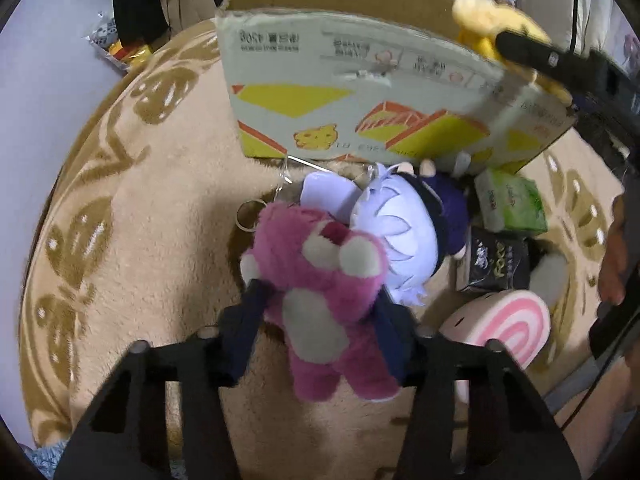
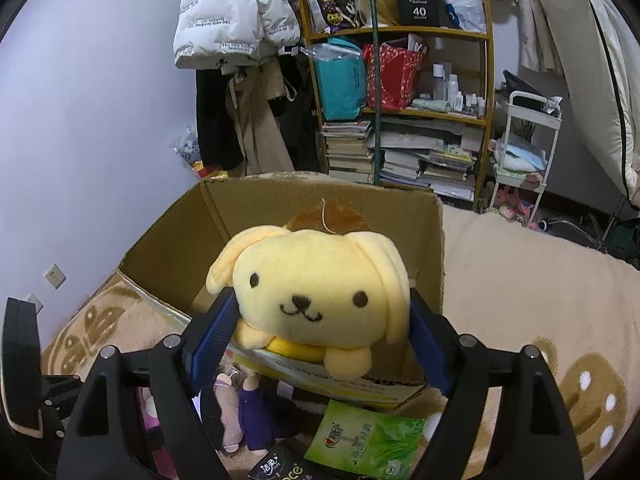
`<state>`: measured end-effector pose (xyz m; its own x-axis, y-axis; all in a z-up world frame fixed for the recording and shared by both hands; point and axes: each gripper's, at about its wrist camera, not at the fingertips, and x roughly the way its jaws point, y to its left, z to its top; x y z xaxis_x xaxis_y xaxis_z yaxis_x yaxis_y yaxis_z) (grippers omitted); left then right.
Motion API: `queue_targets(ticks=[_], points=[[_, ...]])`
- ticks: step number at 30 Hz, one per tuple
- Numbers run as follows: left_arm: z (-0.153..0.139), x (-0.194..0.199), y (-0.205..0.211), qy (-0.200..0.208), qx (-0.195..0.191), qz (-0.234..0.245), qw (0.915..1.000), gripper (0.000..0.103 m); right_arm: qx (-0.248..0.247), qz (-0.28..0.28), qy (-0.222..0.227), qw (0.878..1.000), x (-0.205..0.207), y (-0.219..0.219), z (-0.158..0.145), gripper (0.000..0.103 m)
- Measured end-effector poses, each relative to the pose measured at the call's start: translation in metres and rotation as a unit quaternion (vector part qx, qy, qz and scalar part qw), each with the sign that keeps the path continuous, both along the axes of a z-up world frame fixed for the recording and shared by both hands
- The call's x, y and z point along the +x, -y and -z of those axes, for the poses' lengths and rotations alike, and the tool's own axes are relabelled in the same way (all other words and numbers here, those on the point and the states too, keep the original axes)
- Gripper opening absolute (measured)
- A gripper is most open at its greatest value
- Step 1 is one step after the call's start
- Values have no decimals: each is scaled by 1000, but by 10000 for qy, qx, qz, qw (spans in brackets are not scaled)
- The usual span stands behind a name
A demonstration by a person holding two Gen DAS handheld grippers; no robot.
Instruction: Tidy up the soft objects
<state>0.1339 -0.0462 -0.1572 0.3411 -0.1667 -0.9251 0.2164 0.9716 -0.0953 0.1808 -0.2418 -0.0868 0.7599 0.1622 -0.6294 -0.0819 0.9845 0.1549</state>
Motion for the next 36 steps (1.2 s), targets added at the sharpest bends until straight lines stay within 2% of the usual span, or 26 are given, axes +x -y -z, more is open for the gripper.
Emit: queue_targets(ticks=[8, 11, 19, 27, 31, 36], points=[[-8, -7, 2, 210, 50, 63, 9997, 36, 77, 30, -25, 10000, -2, 3, 2, 89], [-15, -10, 0, 282, -21, 27, 9996, 37, 74, 42, -6, 10000, -3, 3, 1, 94], [-8, -14, 2, 33, 138, 138, 9998, 38, 35, 50, -12, 10000, -6, 2, 0, 94], [-16, -20, -3, 159, 120, 34, 9998, 37, -3, 93, 55, 9999, -16, 1, -6, 94], [-38, -25, -14, 680, 33, -245, 9974, 36, -29, 133, 109, 9998, -27, 2, -13, 94], [-80, -33, -16, 1748, -42, -414, 9837, 36, -2, 223, 324, 9992, -46, 7, -29, 94]])
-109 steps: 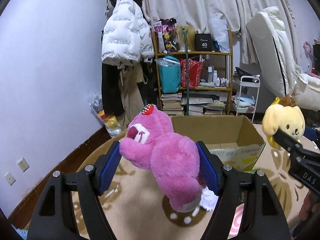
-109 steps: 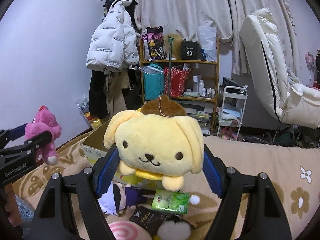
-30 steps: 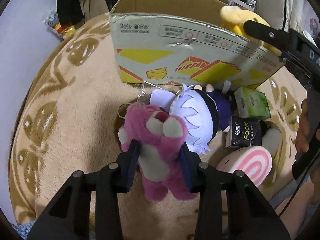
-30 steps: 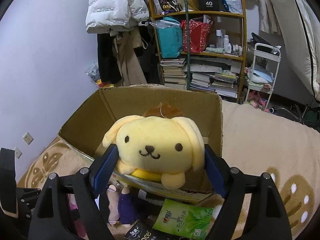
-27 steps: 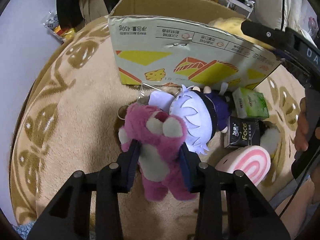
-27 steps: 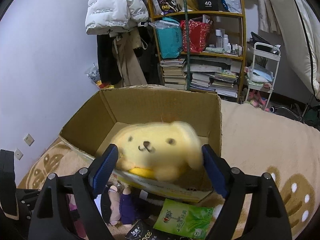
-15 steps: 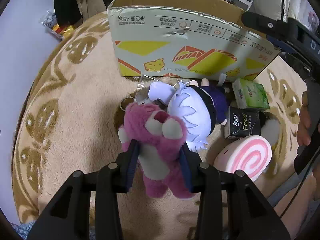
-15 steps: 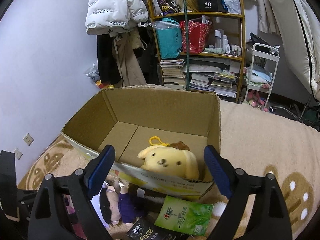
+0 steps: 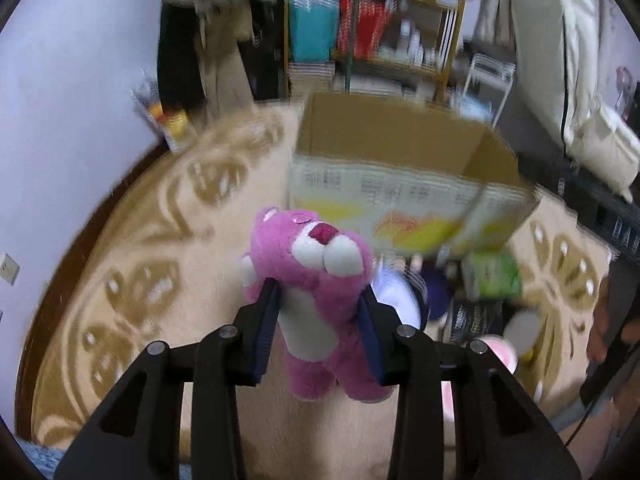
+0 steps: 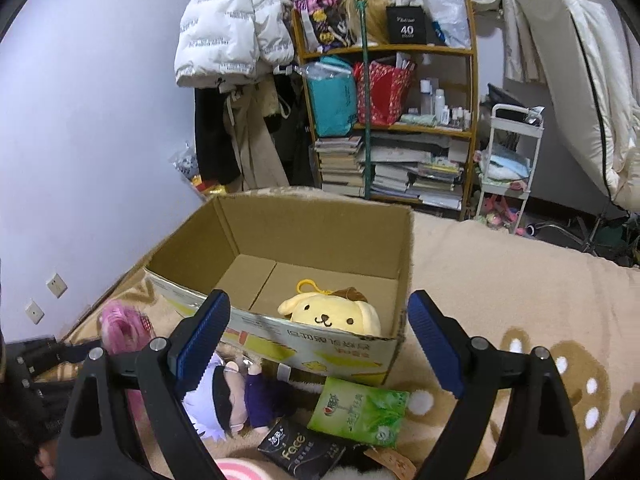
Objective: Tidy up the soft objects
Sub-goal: 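Carry the pink bear over the box and release it with the left tool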
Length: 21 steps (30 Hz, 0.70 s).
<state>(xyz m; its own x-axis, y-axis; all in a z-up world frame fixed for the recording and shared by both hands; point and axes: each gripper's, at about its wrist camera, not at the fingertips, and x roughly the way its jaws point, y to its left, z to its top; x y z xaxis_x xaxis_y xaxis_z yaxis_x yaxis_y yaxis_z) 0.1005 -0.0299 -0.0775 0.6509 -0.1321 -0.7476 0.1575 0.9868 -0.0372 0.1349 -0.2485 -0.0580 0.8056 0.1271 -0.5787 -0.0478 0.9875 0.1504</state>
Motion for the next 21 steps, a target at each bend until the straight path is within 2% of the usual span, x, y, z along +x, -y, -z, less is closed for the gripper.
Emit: queue_targets(ticks=[2, 4, 9, 15, 21], points=[[-15, -1, 3, 344, -24, 22, 9994, 36, 39, 38, 99, 9999, -7, 4, -7, 95], [-26, 4, 5, 541, -25, 45, 9985, 36, 85, 84, 200, 9997, -14, 7, -13, 101], [-43, 26, 13, 726, -27, 115, 9973, 36, 159, 143, 326, 9992, -25, 11, -22, 101], [-60, 53, 30, 986, 26, 281, 9947, 36, 92, 201, 268, 9994, -25, 15, -23, 102], [-63, 84, 44, 1000, -2, 308, 9945, 37, -5, 245, 172, 9996, -25, 18, -21, 102]])
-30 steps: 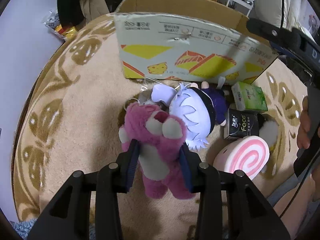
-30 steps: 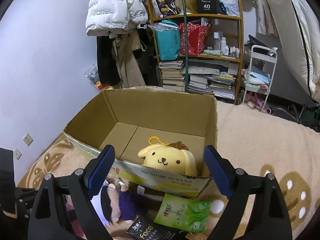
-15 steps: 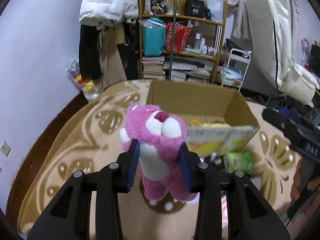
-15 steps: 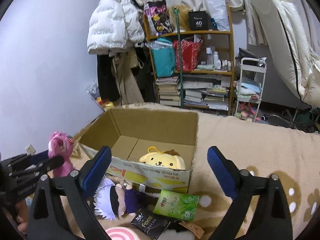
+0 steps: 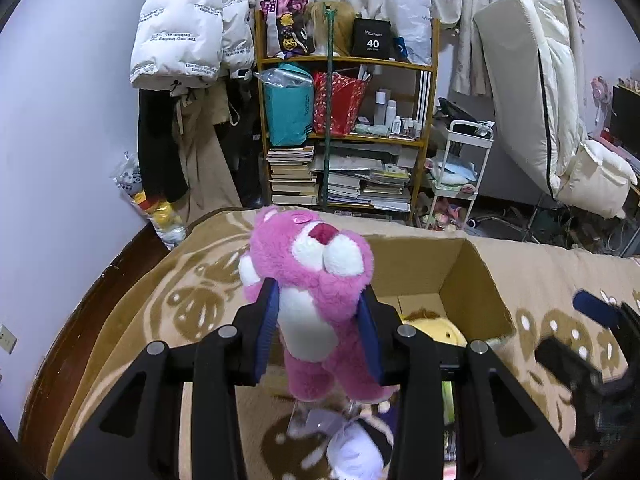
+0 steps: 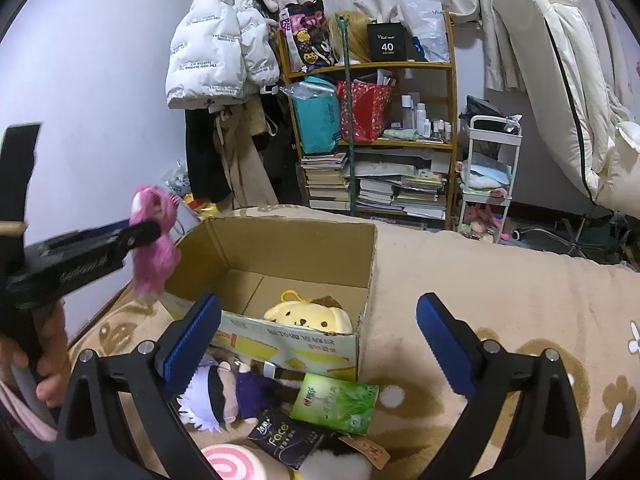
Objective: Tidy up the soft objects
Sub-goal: 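Carry the pink bear over the box and release it with the left tool, then grasp the white-haired doll with the left tool while the right tool grasps the green tissue pack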
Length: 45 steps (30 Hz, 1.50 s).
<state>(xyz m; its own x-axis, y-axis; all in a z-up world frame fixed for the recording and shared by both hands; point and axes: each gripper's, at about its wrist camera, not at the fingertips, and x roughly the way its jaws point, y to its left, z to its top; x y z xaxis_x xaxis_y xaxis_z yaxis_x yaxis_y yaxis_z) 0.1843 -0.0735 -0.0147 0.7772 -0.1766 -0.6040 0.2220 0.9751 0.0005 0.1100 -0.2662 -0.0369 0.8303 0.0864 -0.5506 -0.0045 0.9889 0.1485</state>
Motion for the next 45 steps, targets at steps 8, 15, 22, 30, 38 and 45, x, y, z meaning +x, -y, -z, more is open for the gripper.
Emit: queue_targets(ticks=[8, 15, 22, 30, 38, 45], points=[[30, 28, 12, -487, 23, -145, 9987, 37, -63, 69, -109, 9999, 2, 4, 5, 103], [35, 22, 16, -430, 273, -199, 9985, 55, -76, 110, -228, 9997, -1, 7, 8, 103], [32, 2, 10, -543, 309, -187, 9979, 73, 18, 202, -281, 9994, -13, 11, 7, 103], [31, -34, -5, -743, 112, -179, 9970, 88, 161, 272, -351, 9989, -28, 15, 4, 103], [38, -65, -8, -761, 284, -192, 9965, 89, 265, 273, -458, 9982, -46, 17, 8, 103], [53, -72, -14, -970, 346, -177, 9945, 89, 352, 313, -529, 9975, -48, 21, 13, 103]])
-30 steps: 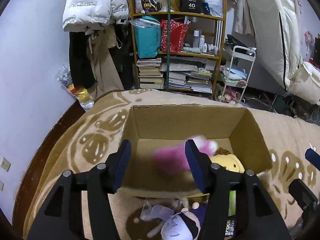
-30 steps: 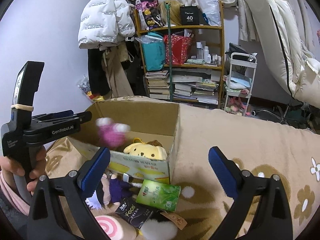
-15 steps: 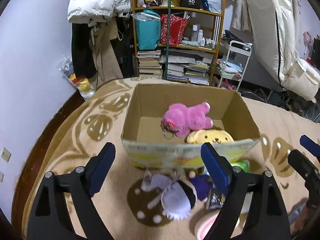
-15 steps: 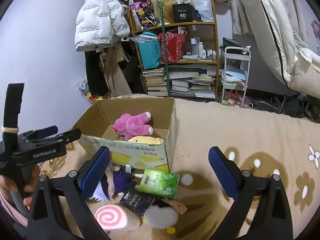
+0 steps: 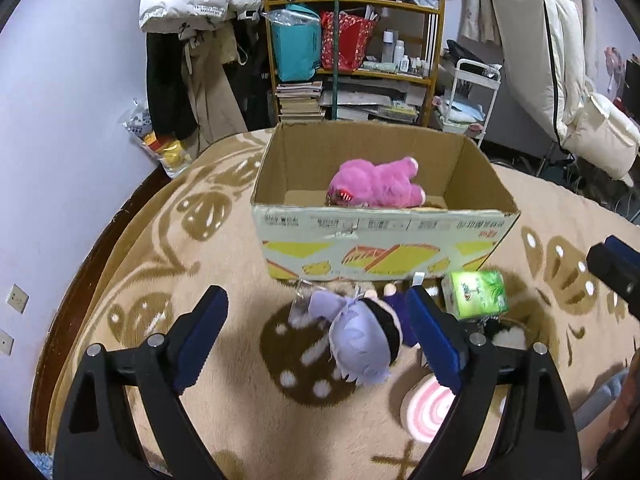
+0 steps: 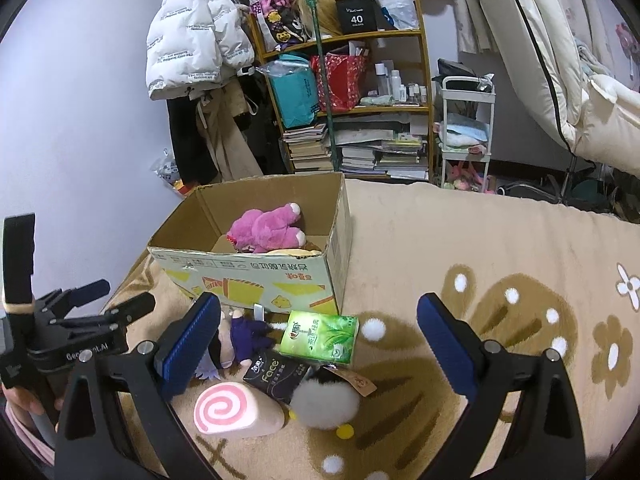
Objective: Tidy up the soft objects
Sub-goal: 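Grasp the white-haired doll with the left tool while the right tool grasps the green tissue pack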
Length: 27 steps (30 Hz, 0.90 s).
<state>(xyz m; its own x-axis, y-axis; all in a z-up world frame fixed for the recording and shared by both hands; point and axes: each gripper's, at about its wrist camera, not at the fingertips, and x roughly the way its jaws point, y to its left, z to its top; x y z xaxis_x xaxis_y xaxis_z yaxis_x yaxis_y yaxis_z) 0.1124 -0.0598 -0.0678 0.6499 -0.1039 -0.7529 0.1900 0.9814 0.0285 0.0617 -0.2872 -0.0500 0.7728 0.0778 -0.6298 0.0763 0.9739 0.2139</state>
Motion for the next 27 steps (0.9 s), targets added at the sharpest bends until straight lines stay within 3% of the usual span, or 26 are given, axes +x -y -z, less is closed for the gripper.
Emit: queue_targets(ticks=[12, 27], points=[[29, 16, 5, -478, -15, 112, 9988, 89, 89, 110, -270, 9995, 29, 5, 23, 103], [68, 35, 26, -1002, 150, 306, 9944, 89, 89, 53, -977, 9952, 74, -6, 71, 103]])
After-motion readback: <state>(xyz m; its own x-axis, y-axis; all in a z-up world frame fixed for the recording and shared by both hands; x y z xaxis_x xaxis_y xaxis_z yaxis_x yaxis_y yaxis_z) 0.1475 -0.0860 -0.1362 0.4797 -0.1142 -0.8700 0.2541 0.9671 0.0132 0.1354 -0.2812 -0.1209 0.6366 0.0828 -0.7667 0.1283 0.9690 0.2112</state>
